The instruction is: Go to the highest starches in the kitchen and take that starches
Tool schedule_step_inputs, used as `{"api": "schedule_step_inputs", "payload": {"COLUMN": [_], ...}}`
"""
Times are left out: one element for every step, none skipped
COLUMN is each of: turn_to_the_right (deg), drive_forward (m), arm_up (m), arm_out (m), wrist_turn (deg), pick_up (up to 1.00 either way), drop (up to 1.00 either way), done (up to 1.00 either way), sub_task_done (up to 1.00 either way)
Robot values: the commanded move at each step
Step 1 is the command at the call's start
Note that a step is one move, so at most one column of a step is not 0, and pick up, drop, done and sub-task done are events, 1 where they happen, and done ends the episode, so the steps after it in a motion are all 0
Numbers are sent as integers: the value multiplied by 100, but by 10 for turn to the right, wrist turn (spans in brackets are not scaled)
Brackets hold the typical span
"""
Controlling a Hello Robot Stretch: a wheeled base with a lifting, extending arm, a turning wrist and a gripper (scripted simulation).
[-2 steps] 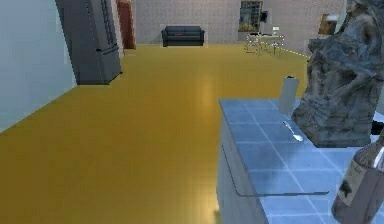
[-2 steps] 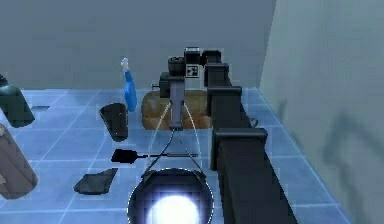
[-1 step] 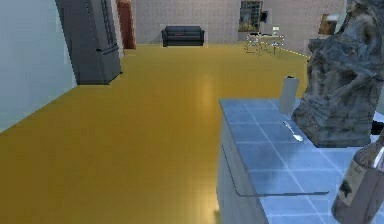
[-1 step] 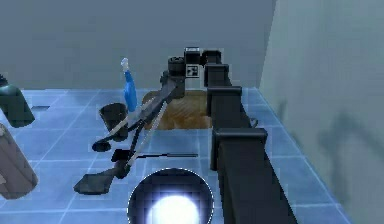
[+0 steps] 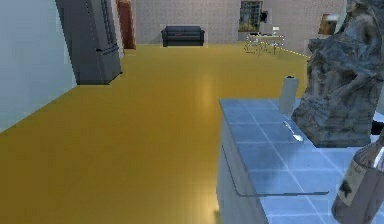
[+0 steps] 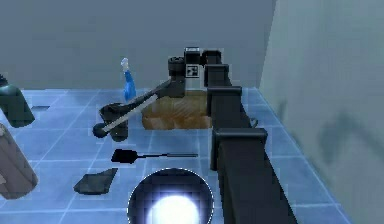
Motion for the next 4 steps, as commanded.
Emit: {"api": "schedule_step_inputs", "payload": {"turn_to_the_right": [0,0,0,0], "drive_forward": [0,0,0,0], "arm_up": [0,0,0,0], "arm_out": [0,0,0,0], "wrist_turn": [450,330,0,0], "pick_up": [0,0,100,0], "drop": [0,0,0,0], "done": [0,0,0,100], "sub_task_done": [0,0,0,0]}}
